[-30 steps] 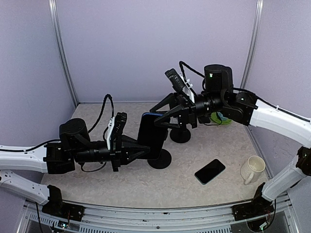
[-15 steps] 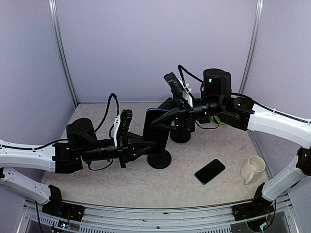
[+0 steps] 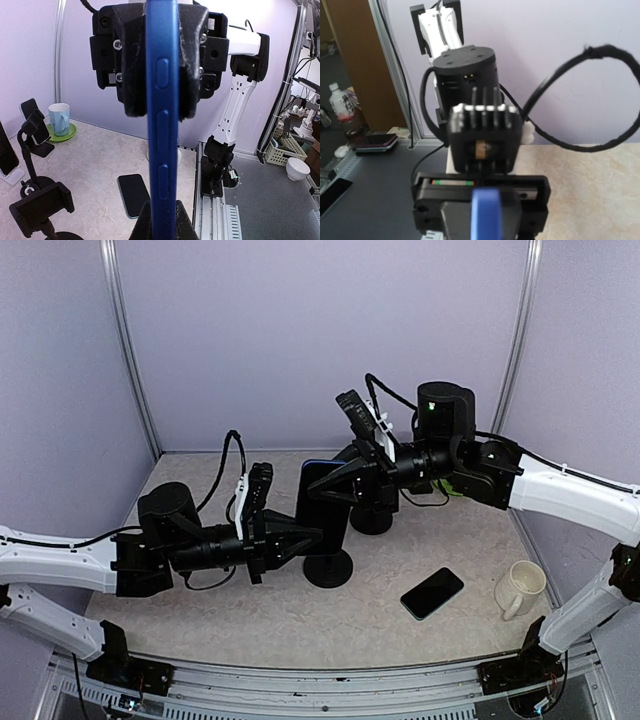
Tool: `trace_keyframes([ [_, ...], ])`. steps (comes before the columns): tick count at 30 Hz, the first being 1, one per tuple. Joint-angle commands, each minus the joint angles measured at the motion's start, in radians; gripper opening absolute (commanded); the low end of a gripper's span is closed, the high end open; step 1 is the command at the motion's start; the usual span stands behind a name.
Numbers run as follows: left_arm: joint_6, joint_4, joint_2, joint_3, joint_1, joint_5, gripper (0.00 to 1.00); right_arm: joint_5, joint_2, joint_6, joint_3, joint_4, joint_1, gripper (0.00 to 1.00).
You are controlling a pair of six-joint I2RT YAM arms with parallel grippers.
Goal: Place the phone on the phone stand
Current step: Pass from the left arm to the right
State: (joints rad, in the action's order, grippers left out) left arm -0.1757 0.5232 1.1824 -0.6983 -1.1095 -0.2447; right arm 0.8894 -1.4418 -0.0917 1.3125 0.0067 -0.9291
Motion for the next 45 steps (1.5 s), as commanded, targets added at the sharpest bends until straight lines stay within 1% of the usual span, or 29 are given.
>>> trace_keyframes([
  [1, -0.021, 0.093, 0.009, -0.053, 0.013, 0.024, 0.00, 0.016, -0.005, 0.007, 0.018, 0.017, -0.015, 0.09],
  [4, -0.019, 0.096, 0.008, -0.052, 0.014, 0.027, 0.00, 0.021, -0.008, 0.010, 0.016, 0.017, -0.016, 0.00],
  [7, -0.018, 0.088, 0.000, -0.051, 0.018, 0.031, 0.00, 0.032, -0.004, 0.008, 0.016, 0.015, -0.014, 0.00],
  [8, -0.017, 0.080, -0.008, -0.048, 0.020, 0.040, 0.05, 0.026, -0.003, 0.003, 0.016, 0.015, -0.012, 0.00],
  [9, -0.014, 0.074, -0.017, -0.043, 0.022, 0.053, 0.16, 0.016, 0.000, -0.004, 0.016, 0.014, -0.007, 0.00],
  [11, -0.013, 0.059, -0.047, -0.023, 0.030, 0.080, 0.44, 0.007, 0.004, -0.014, 0.019, 0.009, 0.013, 0.00],
  [12, -0.012, 0.054, -0.068, -0.011, 0.035, 0.097, 0.54, 0.006, 0.004, -0.019, 0.022, 0.004, 0.025, 0.00],
  [13, -0.013, 0.049, -0.087, 0.000, 0.041, 0.103, 0.60, 0.003, 0.003, -0.023, 0.027, -0.005, 0.039, 0.00],
  [16, -0.005, 0.018, -0.137, 0.028, 0.059, 0.130, 0.73, -0.003, -0.012, -0.007, 0.060, -0.054, 0.071, 0.00],
  [19, 0.006, -0.034, -0.168, 0.044, 0.083, 0.151, 0.81, -0.013, -0.023, 0.046, 0.087, -0.103, 0.083, 0.00],
  [23, 0.006, -0.065, -0.161, 0.058, 0.138, 0.122, 0.92, -0.047, -0.007, 0.067, 0.103, -0.116, 0.115, 0.00],
  [24, 0.009, -0.074, -0.151, 0.057, 0.152, 0.110, 0.94, -0.063, 0.007, 0.067, 0.098, -0.107, 0.124, 0.00],
  [26, 0.017, -0.095, -0.120, 0.048, 0.183, 0.079, 0.94, -0.067, 0.028, 0.057, 0.087, -0.082, 0.149, 0.00],
  [28, 0.022, -0.107, -0.081, 0.036, 0.216, 0.039, 0.92, -0.059, 0.044, 0.039, 0.080, -0.058, 0.172, 0.00],
  [31, 0.040, -0.114, -0.017, 0.015, 0.253, -0.029, 0.86, -0.057, 0.050, 0.035, 0.080, -0.053, 0.186, 0.00],
  [34, 0.073, -0.123, 0.048, -0.014, 0.289, -0.097, 0.83, -0.058, 0.057, 0.037, 0.076, -0.062, 0.194, 0.00],
  [39, 0.103, -0.065, 0.106, -0.020, 0.368, -0.274, 0.83, -0.052, 0.087, 0.043, 0.069, -0.073, 0.204, 0.00],
  [42, 0.127, -0.026, 0.127, -0.031, 0.393, -0.351, 0.84, -0.036, 0.095, 0.047, 0.070, -0.087, 0.205, 0.00],
  [45, 0.175, -0.052, 0.168, -0.072, 0.411, -0.418, 0.85, -0.006, 0.093, 0.053, 0.074, -0.104, 0.205, 0.00],
])
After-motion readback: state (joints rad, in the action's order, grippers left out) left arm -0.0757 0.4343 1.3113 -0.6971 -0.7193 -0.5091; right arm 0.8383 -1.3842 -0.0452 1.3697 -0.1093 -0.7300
